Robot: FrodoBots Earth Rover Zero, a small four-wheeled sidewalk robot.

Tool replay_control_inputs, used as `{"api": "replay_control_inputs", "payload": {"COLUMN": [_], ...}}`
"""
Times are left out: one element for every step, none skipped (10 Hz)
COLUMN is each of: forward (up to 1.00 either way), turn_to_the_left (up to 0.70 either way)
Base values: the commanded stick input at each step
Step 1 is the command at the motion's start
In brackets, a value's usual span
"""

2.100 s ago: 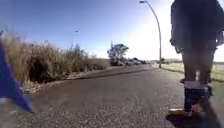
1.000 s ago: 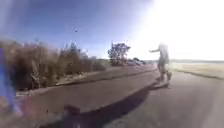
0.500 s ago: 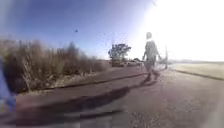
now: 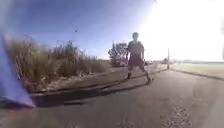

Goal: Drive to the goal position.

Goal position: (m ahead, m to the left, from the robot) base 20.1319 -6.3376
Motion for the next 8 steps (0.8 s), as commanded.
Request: {"api": "replay_control_inputs", "payload": {"forward": [0.70,0.70,0.70,0.70,0.70,0.70,0.70,0.70], "turn_to_the_left": [-0.35,-0.35,-0.35,-0.35,-0.35,-0.35,-0.35,-0.35]}}
